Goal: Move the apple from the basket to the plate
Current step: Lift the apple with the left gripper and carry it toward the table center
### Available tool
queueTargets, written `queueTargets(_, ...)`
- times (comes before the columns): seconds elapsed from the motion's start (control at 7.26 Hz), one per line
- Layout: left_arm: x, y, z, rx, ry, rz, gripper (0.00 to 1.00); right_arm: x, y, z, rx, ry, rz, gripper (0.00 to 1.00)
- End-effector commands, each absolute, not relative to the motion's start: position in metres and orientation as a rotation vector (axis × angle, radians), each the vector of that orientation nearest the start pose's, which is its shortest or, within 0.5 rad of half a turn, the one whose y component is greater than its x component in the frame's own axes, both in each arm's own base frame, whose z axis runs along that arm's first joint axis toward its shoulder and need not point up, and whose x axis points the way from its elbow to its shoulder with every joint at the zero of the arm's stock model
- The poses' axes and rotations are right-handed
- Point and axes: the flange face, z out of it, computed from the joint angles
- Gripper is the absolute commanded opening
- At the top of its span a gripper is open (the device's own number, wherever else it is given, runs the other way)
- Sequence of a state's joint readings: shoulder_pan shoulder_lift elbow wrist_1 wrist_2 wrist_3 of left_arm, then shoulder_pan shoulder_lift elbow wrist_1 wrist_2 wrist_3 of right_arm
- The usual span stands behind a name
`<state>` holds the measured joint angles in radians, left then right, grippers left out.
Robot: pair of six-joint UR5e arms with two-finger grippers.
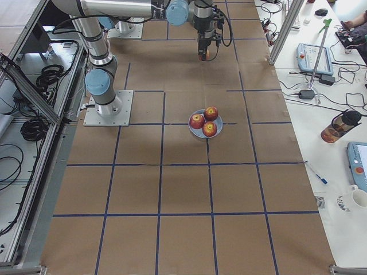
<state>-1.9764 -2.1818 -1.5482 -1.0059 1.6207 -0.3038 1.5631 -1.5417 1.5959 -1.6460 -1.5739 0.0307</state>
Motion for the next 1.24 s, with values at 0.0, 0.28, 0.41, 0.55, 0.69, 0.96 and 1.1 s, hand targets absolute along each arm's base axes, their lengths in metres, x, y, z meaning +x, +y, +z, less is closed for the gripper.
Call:
queueTargets(0.0,-0.3849,-0.5655,0.1851,0.155,3.088,0.007,0.55,0.1291,-0.5068,0.4688,0.060,3.144,-0.034,1.00)
queueTargets(0.28,-0.3848,-0.5653,0.1825,0.153,3.088,0.011,0.63,0.1291,-0.5067,0.4681,0.060,3.144,-0.031,1.00)
queueTargets(0.41,-0.3851,-0.5657,0.1821,0.153,3.089,0.012,0.64,0.1291,-0.5067,0.4681,0.060,3.144,-0.031,1.00)
queueTargets(0.55,-0.3852,-0.5658,0.1822,0.155,3.089,0.010,0.64,0.1291,-0.5067,0.4681,0.060,3.144,-0.031,1.00)
queueTargets(0.69,-0.3852,-0.5658,0.1823,0.153,3.090,0.010,0.66,0.1291,-0.5067,0.4681,0.060,3.144,-0.031,1.00)
queueTargets(0.96,-0.3848,-0.5654,0.1826,0.155,3.088,0.009,0.93,0.1291,-0.5067,0.4681,0.060,3.144,-0.031,1.00)
queueTargets(1.1,-0.3848,-0.5655,0.1903,0.152,3.092,-0.006,0.98,0.1291,-0.5067,0.4681,0.060,3.144,-0.031,1.00)
